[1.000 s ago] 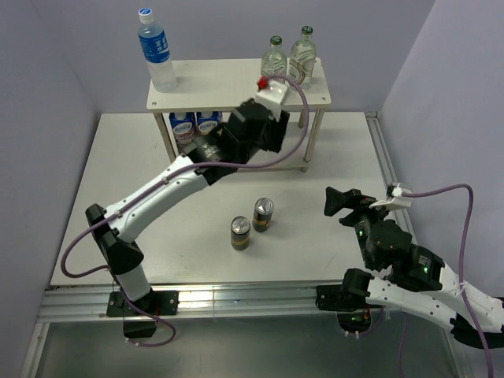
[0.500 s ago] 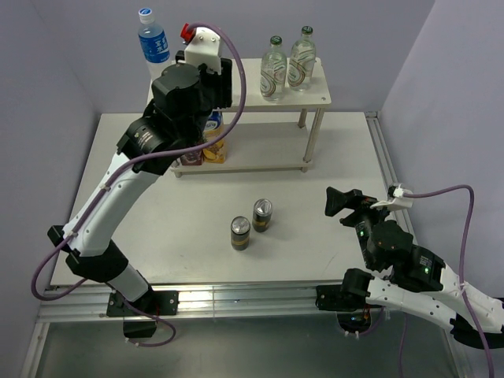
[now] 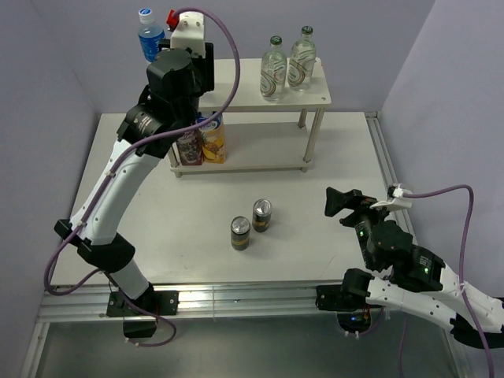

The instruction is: Place and organize the beverage onto the shelf

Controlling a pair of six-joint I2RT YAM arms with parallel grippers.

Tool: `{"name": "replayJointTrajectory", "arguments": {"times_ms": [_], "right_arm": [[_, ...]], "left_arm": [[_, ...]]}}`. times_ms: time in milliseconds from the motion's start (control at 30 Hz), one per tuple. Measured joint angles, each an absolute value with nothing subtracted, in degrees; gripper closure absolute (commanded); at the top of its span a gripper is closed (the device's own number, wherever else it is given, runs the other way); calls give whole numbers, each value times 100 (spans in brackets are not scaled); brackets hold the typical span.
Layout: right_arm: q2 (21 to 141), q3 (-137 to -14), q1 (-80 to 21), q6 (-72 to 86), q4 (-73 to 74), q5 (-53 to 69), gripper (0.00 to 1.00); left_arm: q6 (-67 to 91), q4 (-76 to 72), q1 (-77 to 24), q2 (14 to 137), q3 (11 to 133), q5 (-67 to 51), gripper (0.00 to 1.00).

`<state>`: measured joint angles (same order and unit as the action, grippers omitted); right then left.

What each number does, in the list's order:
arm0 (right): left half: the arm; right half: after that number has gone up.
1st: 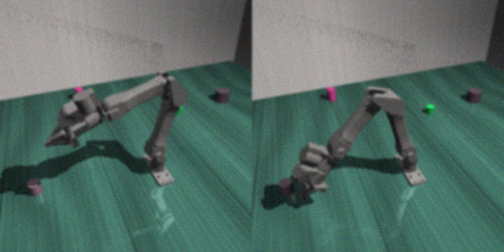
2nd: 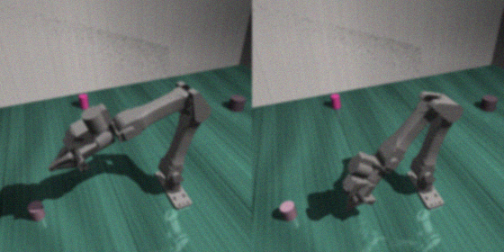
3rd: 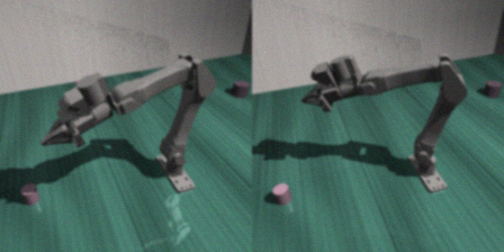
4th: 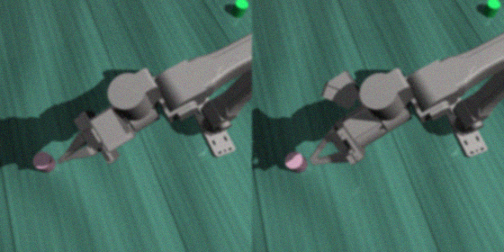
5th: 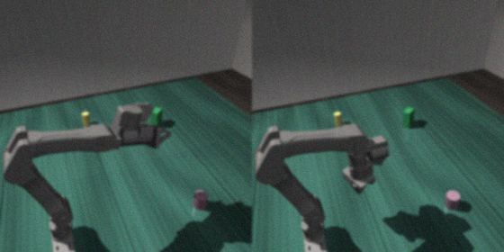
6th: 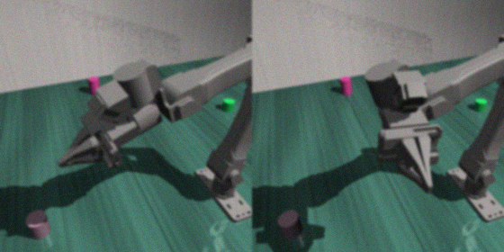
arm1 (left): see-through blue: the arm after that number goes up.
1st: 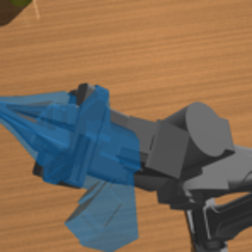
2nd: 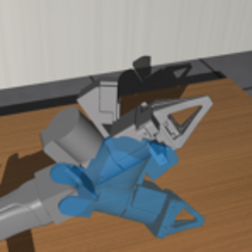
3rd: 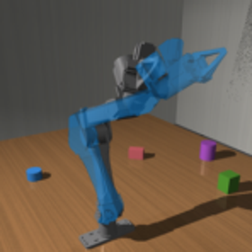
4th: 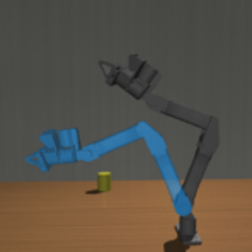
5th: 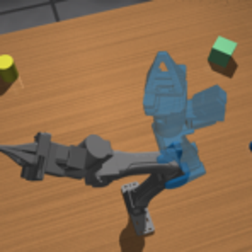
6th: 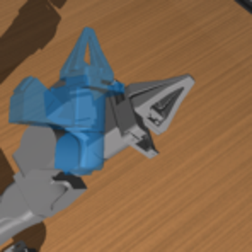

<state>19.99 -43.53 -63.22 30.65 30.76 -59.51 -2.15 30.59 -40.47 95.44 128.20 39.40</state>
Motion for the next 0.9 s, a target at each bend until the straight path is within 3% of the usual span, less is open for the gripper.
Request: {"name": "replayJointTrajectory", "arguments": {"times_ms": [467,667,767,833,867,900], "right_arm": [[1999,-4348,-6348,3083,3074,-5955,2],[2003,-4348,-6351,3085,3074,-5957,2],[2018,-4348,-6351,3085,3074,-5961,1],[2034,-4346,-6351,3083,3074,-5981,2],[2040,-4346,-6351,3083,3074,-5994,2],[2047,-4346,-6351,3083,3074,-5999,2]], "left_arm": [[705,4099,-3074,10127,13594,3306,100],[978,4191,-2880,10151,13670,3070,93],[1039,4189,-2812,10175,13692,3022,82],[1057,4180,-2788,10184,13697,2987,65],[1063,4171,-2783,10186,13697,2980,52],[1063,4163,-2783,10189,13697,2980,48]]}}
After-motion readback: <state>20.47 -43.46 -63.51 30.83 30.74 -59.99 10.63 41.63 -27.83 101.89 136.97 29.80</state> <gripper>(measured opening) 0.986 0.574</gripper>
